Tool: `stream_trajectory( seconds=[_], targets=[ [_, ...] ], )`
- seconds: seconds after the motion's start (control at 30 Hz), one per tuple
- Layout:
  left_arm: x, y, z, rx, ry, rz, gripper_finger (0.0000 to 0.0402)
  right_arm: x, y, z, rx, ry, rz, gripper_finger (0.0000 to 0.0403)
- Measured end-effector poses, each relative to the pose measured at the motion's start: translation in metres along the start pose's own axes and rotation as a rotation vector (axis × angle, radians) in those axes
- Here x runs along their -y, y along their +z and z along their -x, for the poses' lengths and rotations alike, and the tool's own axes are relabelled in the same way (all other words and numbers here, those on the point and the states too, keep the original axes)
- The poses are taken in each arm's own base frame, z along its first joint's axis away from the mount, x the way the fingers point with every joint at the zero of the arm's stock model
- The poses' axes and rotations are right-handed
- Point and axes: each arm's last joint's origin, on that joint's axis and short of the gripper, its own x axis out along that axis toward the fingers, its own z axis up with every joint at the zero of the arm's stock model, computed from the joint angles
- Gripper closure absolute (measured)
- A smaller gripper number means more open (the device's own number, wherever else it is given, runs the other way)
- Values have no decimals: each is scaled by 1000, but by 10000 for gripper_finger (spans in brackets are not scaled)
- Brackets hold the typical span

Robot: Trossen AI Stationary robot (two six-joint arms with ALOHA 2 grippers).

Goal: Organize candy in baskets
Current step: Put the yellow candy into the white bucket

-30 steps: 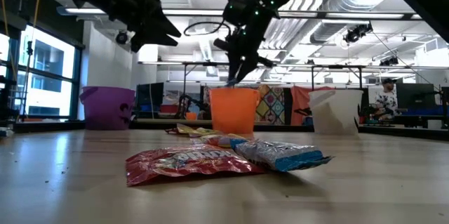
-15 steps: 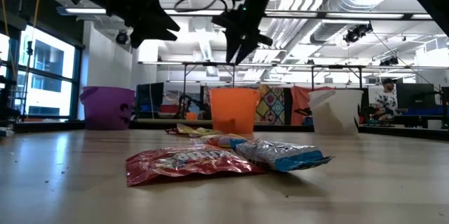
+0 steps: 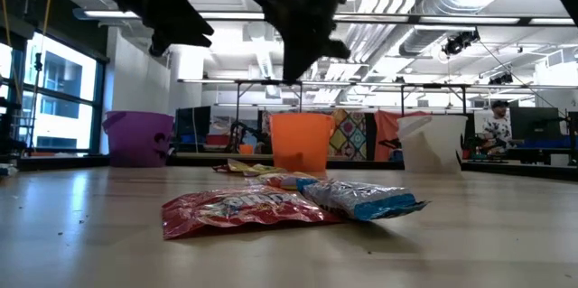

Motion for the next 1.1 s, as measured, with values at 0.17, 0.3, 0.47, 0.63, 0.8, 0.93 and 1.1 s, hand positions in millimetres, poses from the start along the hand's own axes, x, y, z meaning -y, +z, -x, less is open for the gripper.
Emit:
stream_trajectory(
  seconds=[0.17, 0.3, 0.47, 0.63, 0.8, 0.93, 1.1],
  targets=[
    [1, -2, 9, -10, -3, -25, 273, -12, -35, -28, -1, 270, -77, 402],
    [2, -2, 12, -11, -5, -42, 273, -7, -58, -55, -61, 354, -238, 388],
    [1, -5, 12, -32, -1, -39, 273, 0, -74, -70, -80, 288, -359, 322],
    [1, -5, 12, -34, -1, -39, 273, 6, -82, -79, -62, 206, -371, 245],
    [1, -5, 12, -35, 0, -35, 273, 18, -87, -92, -62, 141, -404, 212],
    [1, -5, 12, -35, 0, -30, 273, 17, -86, -101, -63, 167, -397, 210],
    [1, -5, 12, -39, 1, -13, 273, 16, -87, -106, -73, 166, -403, 210]
  ],
)
